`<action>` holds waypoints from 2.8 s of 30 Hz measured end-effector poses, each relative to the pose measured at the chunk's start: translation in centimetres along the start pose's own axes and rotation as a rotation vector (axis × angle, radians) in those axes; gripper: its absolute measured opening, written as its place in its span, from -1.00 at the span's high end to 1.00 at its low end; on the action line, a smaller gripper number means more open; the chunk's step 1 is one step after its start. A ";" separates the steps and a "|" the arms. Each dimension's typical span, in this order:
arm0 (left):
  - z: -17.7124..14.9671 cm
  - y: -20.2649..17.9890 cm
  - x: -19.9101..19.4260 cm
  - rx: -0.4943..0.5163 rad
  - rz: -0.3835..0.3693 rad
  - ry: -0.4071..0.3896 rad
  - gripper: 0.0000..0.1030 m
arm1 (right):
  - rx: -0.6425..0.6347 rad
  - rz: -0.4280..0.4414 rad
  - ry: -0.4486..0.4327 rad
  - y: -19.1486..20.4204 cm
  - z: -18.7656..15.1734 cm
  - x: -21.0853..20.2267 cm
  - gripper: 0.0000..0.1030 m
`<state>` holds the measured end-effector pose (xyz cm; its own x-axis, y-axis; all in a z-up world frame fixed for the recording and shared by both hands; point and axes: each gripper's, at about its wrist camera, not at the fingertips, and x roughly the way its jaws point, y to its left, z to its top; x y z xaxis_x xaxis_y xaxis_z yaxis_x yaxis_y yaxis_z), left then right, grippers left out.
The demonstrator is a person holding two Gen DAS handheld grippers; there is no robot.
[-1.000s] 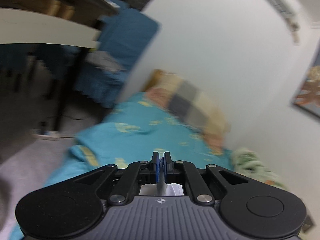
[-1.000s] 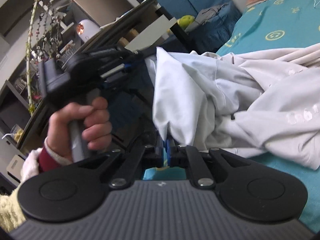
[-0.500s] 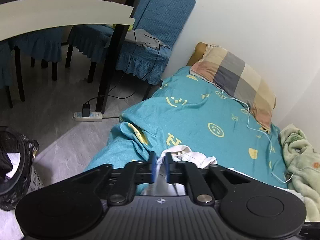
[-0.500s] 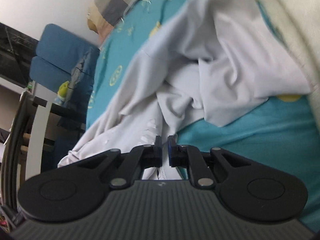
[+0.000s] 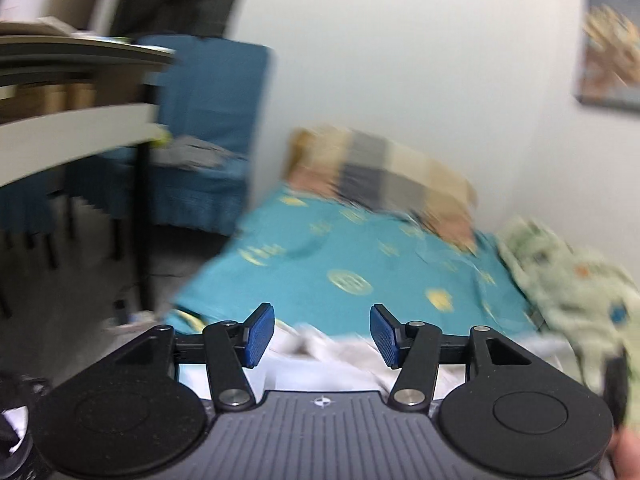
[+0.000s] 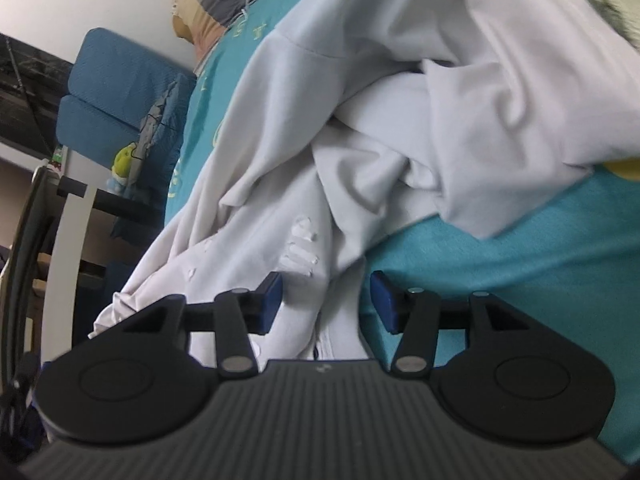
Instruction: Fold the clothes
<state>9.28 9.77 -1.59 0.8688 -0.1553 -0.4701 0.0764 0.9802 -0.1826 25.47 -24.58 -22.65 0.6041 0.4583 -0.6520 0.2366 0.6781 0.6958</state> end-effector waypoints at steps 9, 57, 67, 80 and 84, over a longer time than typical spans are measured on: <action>-5.0 -6.6 2.4 0.204 -0.142 0.174 -0.09 | -0.063 0.042 0.010 1.3 -0.1 -0.3 0.77; -1.5 2.7 3.3 -0.167 -0.564 0.292 0.77 | -0.021 0.327 0.094 4.0 -0.8 -5.7 0.27; -1.9 6.6 6.6 -0.339 -0.427 0.368 0.75 | 0.072 0.266 0.139 2.3 -1.7 -4.5 0.20; -1.4 9.6 6.9 -0.639 -0.484 0.241 0.75 | -0.341 0.098 0.196 6.8 -6.1 -1.1 0.19; -1.7 10.6 7.1 -0.715 -0.478 0.223 0.75 | -0.431 0.146 0.150 8.2 -6.8 -1.0 0.14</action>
<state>15.47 18.86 -8.35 0.7010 -0.6216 -0.3496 0.0176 0.5052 -0.8628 21.61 -15.61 -18.34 0.4835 0.6225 -0.6154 -0.1990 0.7628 0.6152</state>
